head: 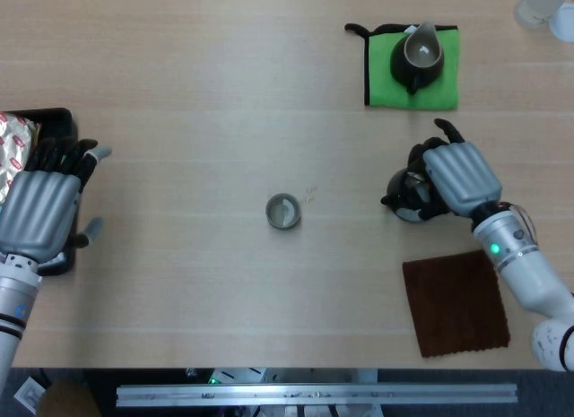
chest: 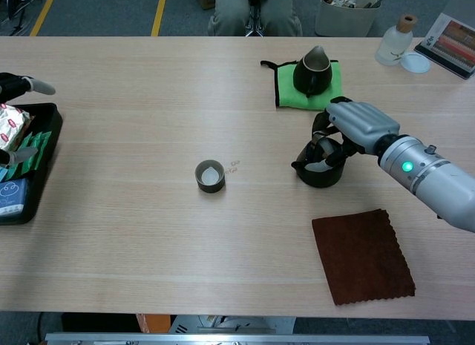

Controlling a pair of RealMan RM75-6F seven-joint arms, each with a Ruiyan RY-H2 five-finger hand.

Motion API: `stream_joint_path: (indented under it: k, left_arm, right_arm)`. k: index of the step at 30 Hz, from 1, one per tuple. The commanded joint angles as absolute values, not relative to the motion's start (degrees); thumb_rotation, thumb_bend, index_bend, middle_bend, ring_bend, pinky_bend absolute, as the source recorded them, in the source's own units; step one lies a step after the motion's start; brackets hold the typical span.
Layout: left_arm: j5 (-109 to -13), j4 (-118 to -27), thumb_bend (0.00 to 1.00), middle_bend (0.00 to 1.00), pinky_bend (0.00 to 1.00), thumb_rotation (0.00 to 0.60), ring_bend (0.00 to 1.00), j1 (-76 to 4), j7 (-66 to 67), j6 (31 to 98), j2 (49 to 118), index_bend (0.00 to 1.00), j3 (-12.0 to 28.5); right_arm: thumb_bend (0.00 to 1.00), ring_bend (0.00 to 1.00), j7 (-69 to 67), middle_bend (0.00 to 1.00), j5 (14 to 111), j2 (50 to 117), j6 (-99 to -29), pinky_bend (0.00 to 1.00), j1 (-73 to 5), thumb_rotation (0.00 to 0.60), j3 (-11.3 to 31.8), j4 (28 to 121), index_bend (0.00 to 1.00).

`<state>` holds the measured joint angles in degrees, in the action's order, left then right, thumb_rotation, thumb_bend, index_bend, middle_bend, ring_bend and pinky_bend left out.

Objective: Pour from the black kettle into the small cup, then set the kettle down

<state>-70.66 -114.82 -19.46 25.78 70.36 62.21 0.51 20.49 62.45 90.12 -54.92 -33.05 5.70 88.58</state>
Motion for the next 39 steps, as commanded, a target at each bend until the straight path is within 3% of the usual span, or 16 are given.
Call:
stream_joint_path:
  k: [1, 12, 25, 39]
  left_arm:
    - [-70.64, -114.82, 0.27, 0.13, 0.09, 0.600, 0.09, -19.45, 25.78, 70.37, 62.19, 0.14, 0.49]
    - [-70.47, -114.68, 0.27, 0.13, 0.09, 0.600, 0.09, -19.50, 25.68, 70.30, 62.26, 0.14, 0.50]
    - [-70.36, -114.44, 0.27, 0.13, 0.09, 0.600, 0.09, -19.57, 25.53, 70.07, 62.39, 0.14, 0.40]
    - [-70.56, -114.59, 0.27, 0.13, 0.09, 0.600, 0.09, -19.41, 25.02, 70.38, 62.01, 0.14, 0.46]
  right_arm:
    - [0.00, 0.29, 20.76, 0.44, 62.24, 89.97, -54.93, 0.00, -33.19, 0.471, 5.72, 88.71, 0.80]
    - [0.00, 0.28, 22.65, 0.44, 62.81, 89.58, -55.61, 0.00, -33.79, 0.471, 5.31, 88.41, 0.80]
    - [0.00, 0.17, 26.26, 0.36, 64.09, 89.62, -56.79, 0.00, -34.16, 0.470, 4.03, 87.15, 0.79]
    - [0.00, 0.09, 29.27, 0.25, 63.72, 89.13, -57.27, 0.00, -34.71, 0.470, 4.03, 88.12, 0.48]
